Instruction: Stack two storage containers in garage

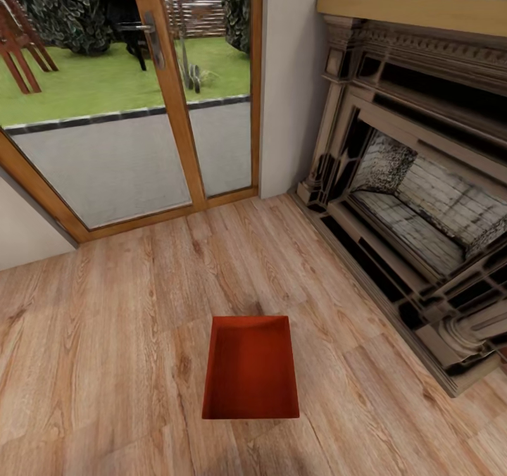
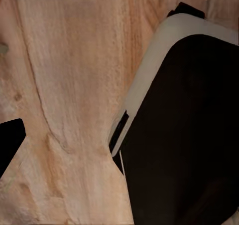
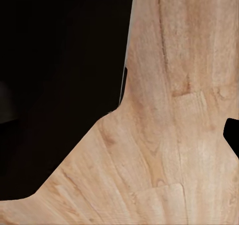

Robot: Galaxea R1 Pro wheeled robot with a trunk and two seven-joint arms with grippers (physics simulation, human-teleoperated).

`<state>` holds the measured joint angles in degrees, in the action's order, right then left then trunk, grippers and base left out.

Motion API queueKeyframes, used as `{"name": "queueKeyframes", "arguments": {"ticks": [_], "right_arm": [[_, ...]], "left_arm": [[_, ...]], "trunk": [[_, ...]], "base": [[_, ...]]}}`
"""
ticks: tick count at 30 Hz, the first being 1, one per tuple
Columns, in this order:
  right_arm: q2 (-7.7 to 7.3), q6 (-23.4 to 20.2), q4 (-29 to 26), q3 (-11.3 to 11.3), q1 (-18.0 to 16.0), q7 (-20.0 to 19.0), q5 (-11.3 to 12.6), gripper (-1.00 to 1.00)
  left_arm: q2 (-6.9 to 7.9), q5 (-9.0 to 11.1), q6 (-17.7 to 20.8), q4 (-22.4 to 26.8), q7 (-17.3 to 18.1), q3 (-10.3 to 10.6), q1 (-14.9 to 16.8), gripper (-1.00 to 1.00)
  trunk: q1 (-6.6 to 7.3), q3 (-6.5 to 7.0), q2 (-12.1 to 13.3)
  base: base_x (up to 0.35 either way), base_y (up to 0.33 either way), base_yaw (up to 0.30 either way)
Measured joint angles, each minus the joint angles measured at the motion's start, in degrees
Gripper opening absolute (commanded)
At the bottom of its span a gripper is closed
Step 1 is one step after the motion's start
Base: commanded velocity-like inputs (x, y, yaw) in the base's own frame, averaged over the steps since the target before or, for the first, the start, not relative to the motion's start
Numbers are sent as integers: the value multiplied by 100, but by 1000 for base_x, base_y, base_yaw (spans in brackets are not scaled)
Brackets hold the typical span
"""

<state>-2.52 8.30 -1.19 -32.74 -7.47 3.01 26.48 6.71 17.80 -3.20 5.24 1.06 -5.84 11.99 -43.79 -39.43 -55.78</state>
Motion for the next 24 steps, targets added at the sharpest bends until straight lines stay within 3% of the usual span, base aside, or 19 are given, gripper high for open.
{"name": "queueKeyframes", "arguments": {"ticks": [2,7,12,15,19,21,22,24], "right_arm": [[-5,-171,-100,30,-257,24,25,100],[-20,-356,-254,133,-1173,252,150,100],[-26,-336,-270,169,-1709,544,233,100],[-21,-338,-267,180,-2051,716,238,100],[45,-341,-266,226,-2702,1040,238,100],[180,-339,-264,268,-3126,1079,243,100],[212,-334,-265,284,-3196,1083,248,100],[317,-309,-275,313,-3399,1091,262,100]], "left_arm": [[194,11,101,354,-25,1,-2,100],[656,-66,793,1432,-213,-38,10,100],[903,-47,1102,1573,-561,-38,48,100],[934,-52,1408,1562,-702,-35,309,100],[865,-64,1764,1381,-765,-29,1262,100],[734,-50,1798,1316,-776,-26,1866,100],[706,-50,1803,1308,-777,-28,1961,100],[510,-66,1801,1303,-780,-25,2283,100]], "trunk": [[0,0,0],[0,0,0],[0,0,0],[0,1,0],[0,1,1],[0,1,1],[0,0,1],[0,1,1]], "base": [[0,0,0],[0,0,0],[0,0,0],[0,0,0],[0,0,0],[0,0,0],[0,0,0],[0,0,0]]}}
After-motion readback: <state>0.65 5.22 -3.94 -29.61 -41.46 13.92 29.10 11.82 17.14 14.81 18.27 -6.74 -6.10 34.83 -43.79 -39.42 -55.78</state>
